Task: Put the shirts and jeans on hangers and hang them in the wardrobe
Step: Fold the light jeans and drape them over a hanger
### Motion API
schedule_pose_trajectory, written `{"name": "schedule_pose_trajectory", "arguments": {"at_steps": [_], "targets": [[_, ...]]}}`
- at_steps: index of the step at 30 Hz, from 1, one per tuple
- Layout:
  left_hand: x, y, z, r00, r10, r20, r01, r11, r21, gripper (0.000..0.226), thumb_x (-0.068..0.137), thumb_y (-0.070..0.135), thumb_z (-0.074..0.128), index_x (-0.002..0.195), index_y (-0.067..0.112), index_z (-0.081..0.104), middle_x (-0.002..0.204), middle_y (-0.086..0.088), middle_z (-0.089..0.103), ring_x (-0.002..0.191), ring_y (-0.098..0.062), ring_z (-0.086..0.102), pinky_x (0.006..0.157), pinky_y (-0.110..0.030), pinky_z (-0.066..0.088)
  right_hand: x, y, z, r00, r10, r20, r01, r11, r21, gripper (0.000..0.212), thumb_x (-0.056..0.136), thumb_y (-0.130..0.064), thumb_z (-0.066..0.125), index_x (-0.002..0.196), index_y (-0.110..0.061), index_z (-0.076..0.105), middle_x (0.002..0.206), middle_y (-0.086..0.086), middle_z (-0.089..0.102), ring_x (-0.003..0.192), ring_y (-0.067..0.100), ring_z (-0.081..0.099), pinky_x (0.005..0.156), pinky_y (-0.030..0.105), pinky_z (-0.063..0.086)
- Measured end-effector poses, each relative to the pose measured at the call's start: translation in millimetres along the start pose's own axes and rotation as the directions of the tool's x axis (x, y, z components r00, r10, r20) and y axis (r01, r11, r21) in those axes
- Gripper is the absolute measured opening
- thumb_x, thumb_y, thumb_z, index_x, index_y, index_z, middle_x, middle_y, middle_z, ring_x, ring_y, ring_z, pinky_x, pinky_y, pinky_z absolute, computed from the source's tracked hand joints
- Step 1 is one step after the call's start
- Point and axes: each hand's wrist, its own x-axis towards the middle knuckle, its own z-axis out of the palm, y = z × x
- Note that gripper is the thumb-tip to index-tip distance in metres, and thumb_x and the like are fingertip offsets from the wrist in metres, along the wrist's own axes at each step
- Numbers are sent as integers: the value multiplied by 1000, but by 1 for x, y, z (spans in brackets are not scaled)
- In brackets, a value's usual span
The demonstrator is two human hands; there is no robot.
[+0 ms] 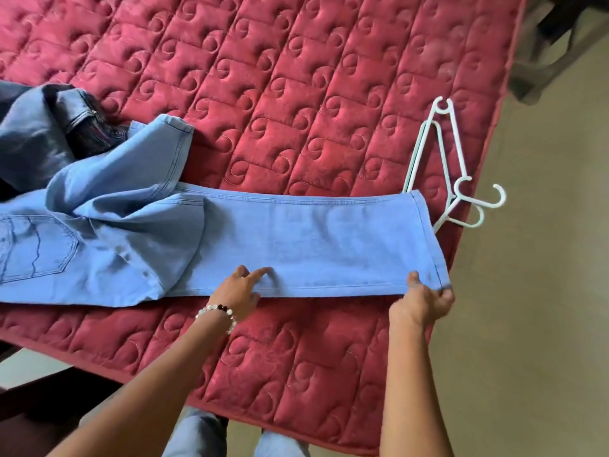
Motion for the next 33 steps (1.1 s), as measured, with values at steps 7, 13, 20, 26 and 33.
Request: {"name": "schedule_pose_trajectory", "arguments": {"at_steps": [7,13,20,26,33], "targets": [[-5,-22,-33,941,-239,-239,210,967,-142,25,87,21,59,108,29,68,103,-8,70,99,-30,64,85,-37,51,11,46,-40,959,151,-241,-233,902,-362,50,84,-14,64,128,-7,40,118,16,54,96,30,56,89,46,48],[-16,-69,-105,238,-853,-465,249,516,-820,53,85,24,66,128,2,44,130,-25,44,122,-39,41,99,-38,28,-84,68,-25,984,-73,165,166,724,-670,29,88,-12,65,111,4,55,109,26,60,101,39,59,86,43,41],[9,-165,-151,551,-830,85,253,69,-965,77,61,43,81,123,7,52,114,-11,64,92,-28,66,83,-42,54,-185,111,20,856,133,499,285,684,-671,19,88,-13,64,106,-8,59,95,19,68,86,37,65,78,39,47],[4,-117,-165,680,-726,-104,-140,10,-990,22,80,12,72,99,8,62,90,-6,65,78,-18,63,65,-28,50,-231,118,62,759,218,614,241,781,-576,12,91,-19,62,85,-29,57,79,12,66,61,20,62,58,35,53],[-17,-25,-110,930,301,210,-305,952,-13,55,87,33,63,137,21,43,120,-18,60,108,-26,58,87,-34,45,-221,72,91,855,152,496,-15,963,-269,26,98,-33,52,88,-15,68,69,-2,67,62,12,59,59,28,47]]}}
